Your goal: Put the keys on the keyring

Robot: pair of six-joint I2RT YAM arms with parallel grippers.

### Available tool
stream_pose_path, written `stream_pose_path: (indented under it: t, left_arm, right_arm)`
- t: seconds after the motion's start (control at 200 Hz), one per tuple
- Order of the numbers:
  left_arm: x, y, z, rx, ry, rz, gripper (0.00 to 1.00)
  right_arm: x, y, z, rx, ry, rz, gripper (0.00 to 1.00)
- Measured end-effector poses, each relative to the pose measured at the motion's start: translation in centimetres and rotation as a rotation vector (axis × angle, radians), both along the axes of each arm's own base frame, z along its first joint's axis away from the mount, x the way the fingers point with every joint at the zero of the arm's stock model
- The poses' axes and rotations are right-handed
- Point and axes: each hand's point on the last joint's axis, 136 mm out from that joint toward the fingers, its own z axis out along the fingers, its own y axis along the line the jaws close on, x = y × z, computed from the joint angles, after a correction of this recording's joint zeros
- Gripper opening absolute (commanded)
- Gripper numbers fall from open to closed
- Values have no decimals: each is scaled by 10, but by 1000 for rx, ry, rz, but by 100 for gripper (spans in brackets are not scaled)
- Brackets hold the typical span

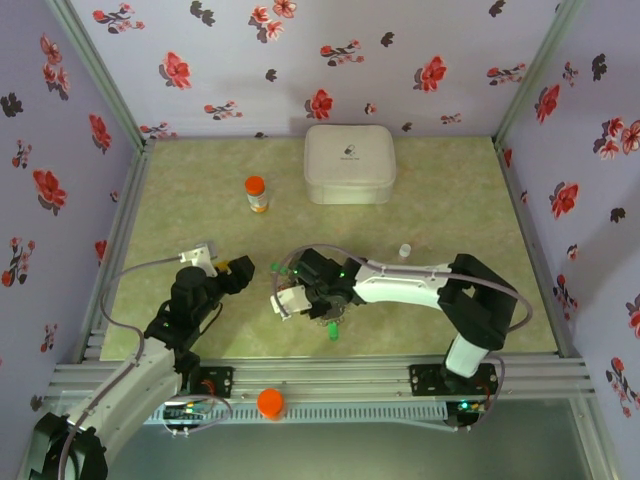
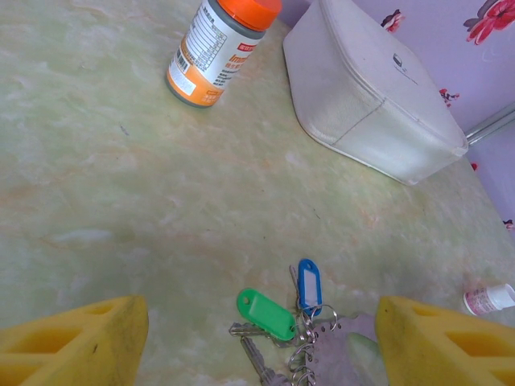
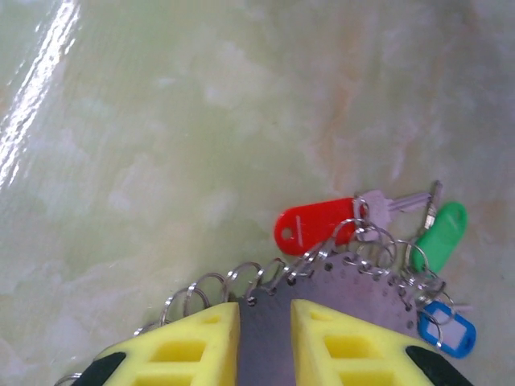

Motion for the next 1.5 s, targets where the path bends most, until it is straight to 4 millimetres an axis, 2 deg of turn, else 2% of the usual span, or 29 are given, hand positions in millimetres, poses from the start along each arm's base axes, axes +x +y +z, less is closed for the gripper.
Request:
stream_pose_path:
  t: [0.245,0.445,0.625,0.78,0.915,1.14,1.5]
  left_arm:
    - [0,0,0,-1,-2,0,74]
    - [0,0,0,-1,-2,0,74]
    - [1,0,-1,-1,-1,0,74]
    - [1,0,-2,-2,-3,0,74]
    - [1,-1,-1,-3,-6,0,74]
    - [1,-1,-1,-3,-6,0,74]
    - [1,-1,-1,-4,-5,0,74]
  right_arm:
    - [2,6,-2,43,89,-126,19]
    - [-1,9,-5,63,175,-232,21]
    - [-13,12,-7,51,175,-206,25]
    - [-20,15,-7,44,162,-190,23]
    - [-18,13,-14,25,155,-200,20]
    - [-17,10,-27,-10,155,-210,21]
    - [-9,5,-32,-39,109,-241,23]
